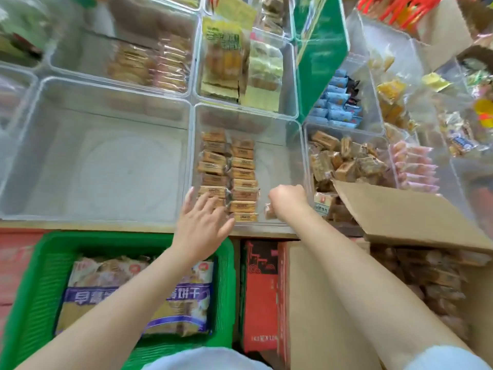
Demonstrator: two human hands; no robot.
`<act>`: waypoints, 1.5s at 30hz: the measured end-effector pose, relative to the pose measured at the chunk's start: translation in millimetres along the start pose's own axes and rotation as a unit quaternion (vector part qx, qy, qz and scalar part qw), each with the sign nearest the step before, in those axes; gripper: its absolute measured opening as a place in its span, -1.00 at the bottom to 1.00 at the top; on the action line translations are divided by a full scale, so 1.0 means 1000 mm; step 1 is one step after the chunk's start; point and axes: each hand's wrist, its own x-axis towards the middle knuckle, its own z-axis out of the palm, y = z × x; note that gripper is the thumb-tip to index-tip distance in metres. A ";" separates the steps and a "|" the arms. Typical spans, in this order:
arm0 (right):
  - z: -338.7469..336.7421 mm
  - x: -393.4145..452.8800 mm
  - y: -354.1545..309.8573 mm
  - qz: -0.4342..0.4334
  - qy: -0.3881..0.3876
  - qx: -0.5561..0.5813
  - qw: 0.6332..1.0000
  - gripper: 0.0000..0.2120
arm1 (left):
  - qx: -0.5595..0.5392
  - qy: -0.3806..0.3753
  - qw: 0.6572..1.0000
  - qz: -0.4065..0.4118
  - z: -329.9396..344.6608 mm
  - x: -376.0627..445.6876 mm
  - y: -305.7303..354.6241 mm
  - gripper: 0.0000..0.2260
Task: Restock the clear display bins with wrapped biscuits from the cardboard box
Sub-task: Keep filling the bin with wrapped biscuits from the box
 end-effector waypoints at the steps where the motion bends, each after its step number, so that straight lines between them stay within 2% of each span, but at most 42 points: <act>1: 0.003 0.007 -0.005 -0.004 -0.020 -0.020 1.000 -0.76 | 0.003 -0.002 1.000 -0.002 0.000 0.000 0.000 -0.52; 3: 0.009 0.018 -0.012 -0.009 -0.048 -0.024 0.999 -0.76 | 0.011 -0.010 1.000 0.000 0.002 0.001 -0.001 -0.49; 6: 0.018 0.029 -0.013 -0.018 -0.106 0.029 0.994 -0.77 | 0.014 -0.017 1.000 0.003 0.002 0.000 -0.002 -0.46; 10: 0.027 0.040 -0.002 -0.007 -0.128 0.099 0.987 -0.74 | 0.022 -0.020 1.000 -0.003 0.003 0.002 -0.002 -0.46; 16: 0.032 0.037 -0.010 0.013 -0.104 0.152 0.983 -0.70 | 0.040 -0.003 0.999 -0.006 0.005 0.001 -0.001 -0.46; 18: 0.020 0.028 -0.007 0.016 -0.067 0.163 0.984 -0.72 | 0.044 0.000 0.999 -0.006 0.005 0.001 -0.002 -0.44; 20: 0.003 0.007 -0.001 0.008 0.007 0.216 0.976 -0.77 | 0.044 -0.008 0.999 -0.014 0.004 0.002 -0.002 -0.42; 23: -0.017 -0.052 0.012 -0.029 0.141 0.372 0.917 -0.82 | 0.043 -0.023 0.997 -0.060 -0.004 -0.003 0.009 -0.46; 26: -0.017 -0.126 0.034 -0.065 0.282 0.455 0.842 -0.82 | -0.004 0.024 0.998 -0.053 -0.015 -0.018 0.044 -0.60; 29: 0.010 -0.189 0.061 -0.044 0.339 0.533 0.774 -0.80 | -0.162 0.042 0.986 0.015 -0.033 -0.044 0.106 -0.54; 31: 0.040 -0.221 0.078 -0.004 0.337 0.568 0.751 -0.76 | -0.272 0.032 0.961 0.046 -0.045 -0.064 0.155 -0.48; 34: 0.090 -0.259 0.103 0.050 0.294 0.570 0.766 -0.73 | -0.321 0.021 0.942 0.096 -0.048 -0.094 0.216 -0.47; 37: 0.137 -0.289 0.121 0.078 0.153 0.523 0.835 -0.81 | -0.274 0.054 0.939 0.201 -0.037 -0.117 0.260 -0.53; 39: 0.168 -0.301 0.125 0.087 0.063 0.493 0.864 -0.89 | -0.234 0.061 0.941 0.235 -0.024 -0.127 0.279 -0.57; 42: 0.210 -0.304 0.119 0.080 0.038 0.373 0.924 -0.58 | -0.167 0.071 0.951 0.250 -0.010 -0.132 0.287 -0.60; 45: 0.231 -0.300 0.109 0.083 0.024 0.380 0.921 -0.32 | -0.153 0.065 0.956 0.243 -0.008 -0.129 0.287 -0.60</act>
